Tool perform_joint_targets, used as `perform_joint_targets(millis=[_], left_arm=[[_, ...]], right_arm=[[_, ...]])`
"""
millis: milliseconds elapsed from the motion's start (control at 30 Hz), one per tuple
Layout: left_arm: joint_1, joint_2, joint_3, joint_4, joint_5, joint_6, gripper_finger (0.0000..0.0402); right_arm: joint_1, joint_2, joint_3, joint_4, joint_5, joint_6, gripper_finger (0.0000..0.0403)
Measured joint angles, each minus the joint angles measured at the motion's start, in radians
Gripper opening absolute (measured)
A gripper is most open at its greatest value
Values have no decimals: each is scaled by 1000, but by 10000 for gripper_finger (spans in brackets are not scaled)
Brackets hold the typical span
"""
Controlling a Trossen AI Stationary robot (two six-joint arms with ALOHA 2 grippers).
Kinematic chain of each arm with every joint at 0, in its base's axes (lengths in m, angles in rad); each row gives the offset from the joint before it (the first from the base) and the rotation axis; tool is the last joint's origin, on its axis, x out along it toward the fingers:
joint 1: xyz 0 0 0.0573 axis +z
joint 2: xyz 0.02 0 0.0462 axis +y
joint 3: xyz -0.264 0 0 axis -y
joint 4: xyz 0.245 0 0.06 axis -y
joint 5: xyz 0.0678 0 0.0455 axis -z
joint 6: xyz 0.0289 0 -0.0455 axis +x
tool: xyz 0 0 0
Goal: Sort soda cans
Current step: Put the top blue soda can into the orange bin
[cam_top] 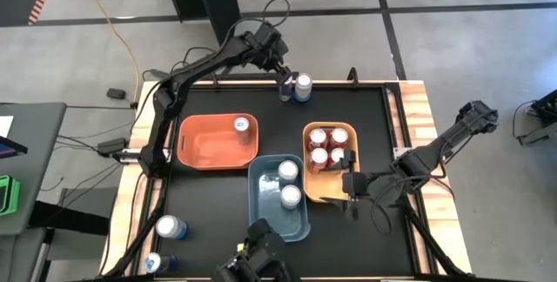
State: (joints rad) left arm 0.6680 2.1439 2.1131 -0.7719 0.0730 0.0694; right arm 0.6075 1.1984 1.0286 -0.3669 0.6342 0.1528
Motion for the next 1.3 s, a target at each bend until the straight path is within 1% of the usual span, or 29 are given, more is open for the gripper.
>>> perform_joint_targets(millis=[133, 267, 333, 700, 933, 1067, 1300], left_arm=[[23, 39, 0, -4, 75, 21, 366], [34, 47, -1, 2, 143, 54, 366], [36, 49, -1, -3, 161, 72, 366], [35, 48, -1, -52, 157, 233, 366], [35, 49, -1, -71, 146, 240, 366], [35, 49, -1, -70, 123, 212, 366], [33, 49, -1, -71, 133, 178, 366]], right_arm=[[-5, 0, 0, -28, 0, -3, 368], [-9, 0, 0, -50, 0, -3, 368], [-9, 0, 0, -52, 0, -3, 368], [-9, 0, 0, -67, 0, -3, 368], [-9, 0, 0, -66, 0, 5, 368], [-10, 0, 0, -66, 0, 15, 368], [-22, 0, 0, -66, 0, 15, 368]])
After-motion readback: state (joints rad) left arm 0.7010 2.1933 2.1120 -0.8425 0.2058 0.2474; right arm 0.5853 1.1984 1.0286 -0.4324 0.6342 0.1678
